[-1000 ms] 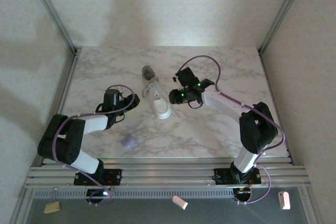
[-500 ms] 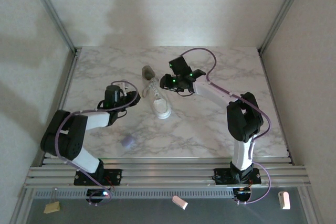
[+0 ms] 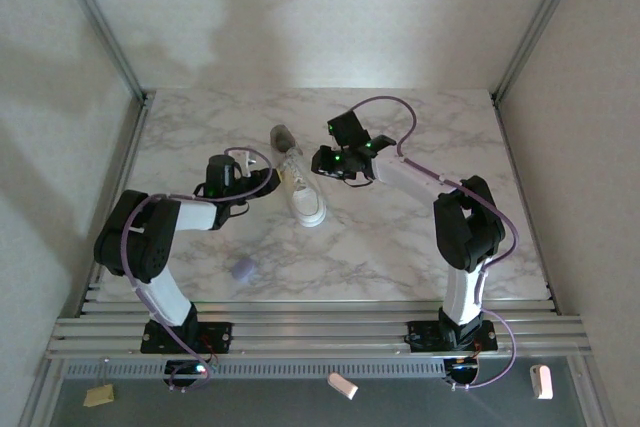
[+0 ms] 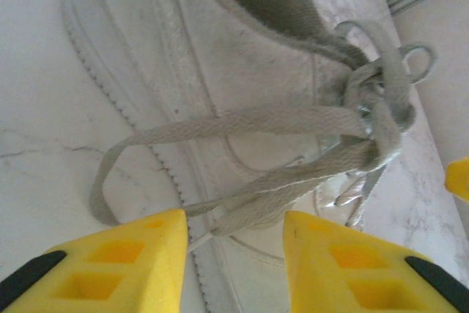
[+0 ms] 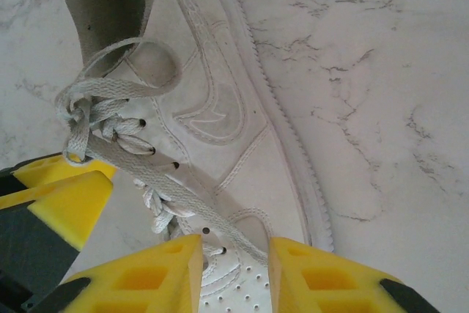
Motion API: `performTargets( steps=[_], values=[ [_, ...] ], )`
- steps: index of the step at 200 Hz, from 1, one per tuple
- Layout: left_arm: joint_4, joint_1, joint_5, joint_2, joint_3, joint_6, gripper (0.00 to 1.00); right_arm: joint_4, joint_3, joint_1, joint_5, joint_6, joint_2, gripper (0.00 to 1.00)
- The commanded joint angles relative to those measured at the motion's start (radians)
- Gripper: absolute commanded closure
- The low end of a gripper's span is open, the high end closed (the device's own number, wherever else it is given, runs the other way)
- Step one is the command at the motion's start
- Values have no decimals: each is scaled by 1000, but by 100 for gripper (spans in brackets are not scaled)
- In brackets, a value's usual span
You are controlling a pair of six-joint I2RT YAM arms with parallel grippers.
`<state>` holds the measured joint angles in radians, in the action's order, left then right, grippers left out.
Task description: Tie the shoes
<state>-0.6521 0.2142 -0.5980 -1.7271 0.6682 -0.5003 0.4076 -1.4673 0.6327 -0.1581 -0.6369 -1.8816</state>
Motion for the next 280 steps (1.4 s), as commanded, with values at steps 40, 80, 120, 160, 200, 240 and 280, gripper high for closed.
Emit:
performTargets(
  steps=[40, 80, 120, 160, 200, 240, 280],
  values=[
    [-200, -11, 154, 71, -92, -324, 53, 10, 13, -4, -8, 22, 45, 70],
    [-268, 6, 276, 98, -136, -625, 62, 11, 23, -4, -1, 28, 62, 70],
    [-277, 46, 302, 60, -108, -786, 69, 8, 31, -4, -5, 26, 69, 70],
    [-276, 76, 315, 18, -93, -833, 72, 8, 42, -3, 0, 32, 78, 71],
    [-291, 92, 302, -23, -77, -848, 74, 8, 50, -4, 2, 38, 88, 71],
    [-297, 112, 287, -72, -38, -865, 74, 6, 62, -4, 2, 39, 96, 71],
    [-322, 117, 282, -99, -29, -883, 74, 8, 67, -4, 5, 43, 101, 71]
  ],
)
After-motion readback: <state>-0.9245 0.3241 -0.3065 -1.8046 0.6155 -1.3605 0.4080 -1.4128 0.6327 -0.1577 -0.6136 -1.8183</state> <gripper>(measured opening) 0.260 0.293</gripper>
